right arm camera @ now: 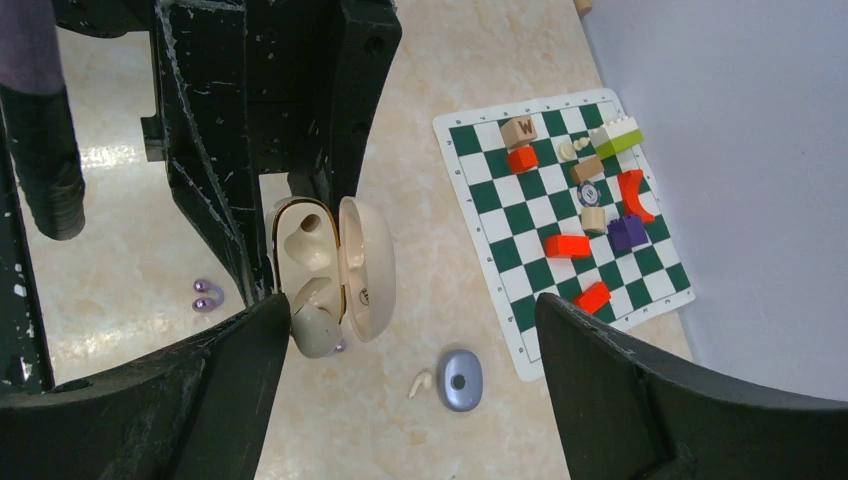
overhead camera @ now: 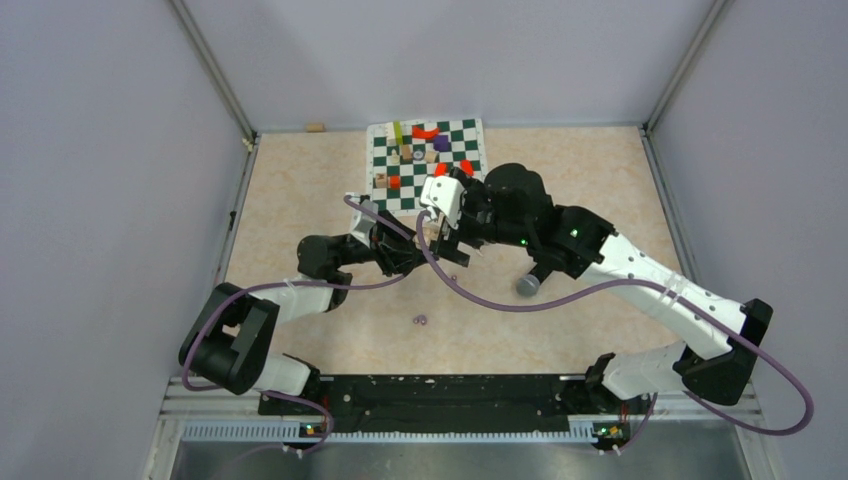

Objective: Insert the wireless bluetooth earbuds into the charging case
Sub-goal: Adjust the right earbud in the right side groove of the charging case.

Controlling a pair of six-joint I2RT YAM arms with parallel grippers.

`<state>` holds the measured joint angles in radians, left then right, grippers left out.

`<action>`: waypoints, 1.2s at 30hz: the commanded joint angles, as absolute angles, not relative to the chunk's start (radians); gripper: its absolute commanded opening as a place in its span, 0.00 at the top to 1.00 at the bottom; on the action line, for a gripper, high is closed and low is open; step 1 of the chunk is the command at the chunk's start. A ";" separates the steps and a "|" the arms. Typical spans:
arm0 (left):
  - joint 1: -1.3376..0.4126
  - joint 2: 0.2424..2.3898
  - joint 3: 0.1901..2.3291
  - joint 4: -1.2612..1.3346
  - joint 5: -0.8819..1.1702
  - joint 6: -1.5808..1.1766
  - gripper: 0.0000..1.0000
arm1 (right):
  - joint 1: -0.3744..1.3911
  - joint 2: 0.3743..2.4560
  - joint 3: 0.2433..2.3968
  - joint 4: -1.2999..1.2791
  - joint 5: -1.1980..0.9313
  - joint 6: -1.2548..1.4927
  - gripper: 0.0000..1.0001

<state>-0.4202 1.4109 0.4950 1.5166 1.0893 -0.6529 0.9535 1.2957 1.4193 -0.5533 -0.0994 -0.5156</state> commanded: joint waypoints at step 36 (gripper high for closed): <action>-0.423 1.388 0.534 1.618 1.108 -0.669 1.00 | 0.961 1.268 1.445 -0.523 -0.062 -0.508 0.05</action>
<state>-0.4202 1.4109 0.4973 1.5177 1.1042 -0.6575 0.9539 1.2900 1.4475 -0.5854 -0.0956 -0.5049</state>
